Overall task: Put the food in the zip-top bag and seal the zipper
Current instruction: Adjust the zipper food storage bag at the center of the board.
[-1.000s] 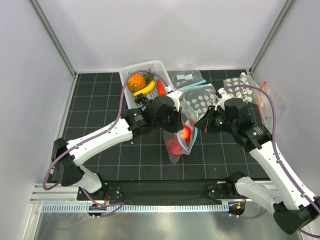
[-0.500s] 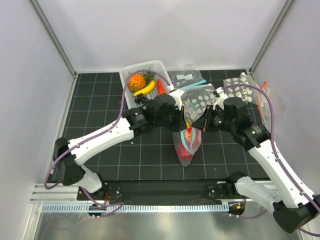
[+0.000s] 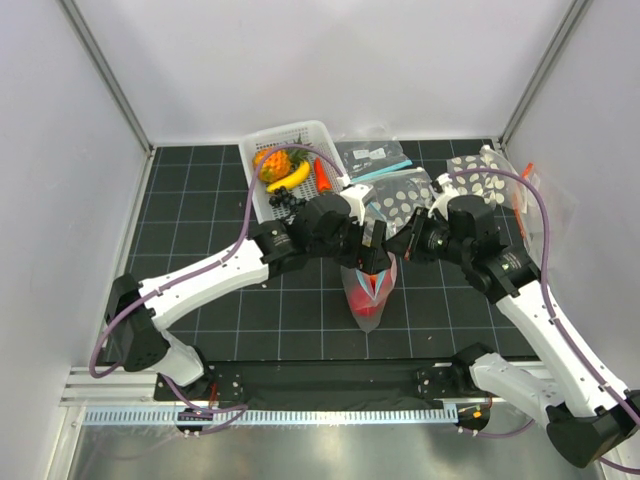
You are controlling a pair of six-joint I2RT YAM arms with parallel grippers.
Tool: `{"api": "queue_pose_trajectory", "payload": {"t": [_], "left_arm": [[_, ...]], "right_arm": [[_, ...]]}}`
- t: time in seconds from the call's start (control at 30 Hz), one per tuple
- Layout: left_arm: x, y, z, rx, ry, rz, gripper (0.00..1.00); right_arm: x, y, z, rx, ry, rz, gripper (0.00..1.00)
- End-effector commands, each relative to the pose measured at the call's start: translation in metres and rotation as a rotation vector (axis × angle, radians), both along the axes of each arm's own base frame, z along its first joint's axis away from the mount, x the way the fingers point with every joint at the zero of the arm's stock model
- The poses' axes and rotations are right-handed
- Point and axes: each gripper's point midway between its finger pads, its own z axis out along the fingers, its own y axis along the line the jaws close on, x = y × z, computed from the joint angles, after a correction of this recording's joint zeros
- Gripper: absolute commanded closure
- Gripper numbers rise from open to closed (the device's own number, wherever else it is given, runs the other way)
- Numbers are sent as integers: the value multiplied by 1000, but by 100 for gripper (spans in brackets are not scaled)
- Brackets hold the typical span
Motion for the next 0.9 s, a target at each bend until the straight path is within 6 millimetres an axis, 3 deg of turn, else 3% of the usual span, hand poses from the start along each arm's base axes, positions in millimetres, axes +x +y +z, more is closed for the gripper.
{"api": "queue_pose_trajectory", "payload": {"t": [0.0,0.27,0.57,0.87], "left_arm": [[-1,-1,25,-77,-59,-26,11],[-1,-4,32,-90,-77,-43,6],[3,-8,31,-62,-74,-47,7],[19,-4,27,41,-74,15,8]], "right_arm": [[6,2,15,50,-55,-33,87],[8,3,16,69,-50,-47,56],[11,1,21,92,-54,-83,55],[20,-18,21,55,-73,-205,51]]}}
